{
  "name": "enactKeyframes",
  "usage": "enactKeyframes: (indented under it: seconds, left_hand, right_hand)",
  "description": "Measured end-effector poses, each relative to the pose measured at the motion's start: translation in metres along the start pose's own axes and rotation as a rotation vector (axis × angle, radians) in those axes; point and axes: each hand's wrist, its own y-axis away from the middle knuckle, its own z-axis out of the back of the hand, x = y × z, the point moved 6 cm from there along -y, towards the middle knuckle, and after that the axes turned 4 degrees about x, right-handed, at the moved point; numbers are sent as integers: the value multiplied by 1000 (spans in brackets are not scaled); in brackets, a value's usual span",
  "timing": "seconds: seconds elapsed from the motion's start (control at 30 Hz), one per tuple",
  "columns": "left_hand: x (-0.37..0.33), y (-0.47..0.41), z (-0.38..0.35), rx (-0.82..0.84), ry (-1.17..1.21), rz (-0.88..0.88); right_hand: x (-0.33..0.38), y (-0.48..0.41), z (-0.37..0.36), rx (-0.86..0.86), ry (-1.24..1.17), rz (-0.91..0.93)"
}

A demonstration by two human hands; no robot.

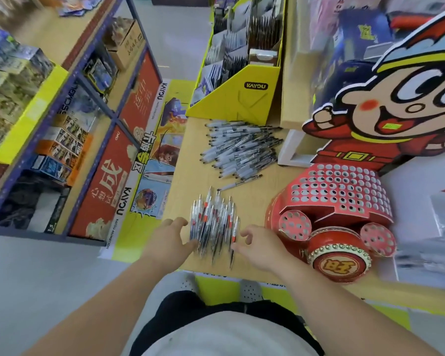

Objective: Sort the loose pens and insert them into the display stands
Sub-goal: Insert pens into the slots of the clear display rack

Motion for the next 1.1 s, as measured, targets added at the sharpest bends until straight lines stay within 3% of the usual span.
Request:
enactKeyframes:
  seconds: [0.43, 0.57, 0.73, 0.9, 1.1]
  left_hand:
    - [47, -85, 13, 223, 62, -140]
    - [35, -102, 12, 246, 145, -101]
    - [20, -111, -4, 240, 408, 85]
    - [7, -109, -7, 180, 376, 207]
    - [-9, -103, -11, 71, 307, 186]
  right_hand:
    - [4, -27, -38, -304, -240, -424]
    - [10, -33, -41, -389, -321, -457]
    - [12, -43, -39, -462, -419, -440]
    - [16, -52, -38, -442, -485, -371]
    - [16, -60, -28, -449, -431, -305]
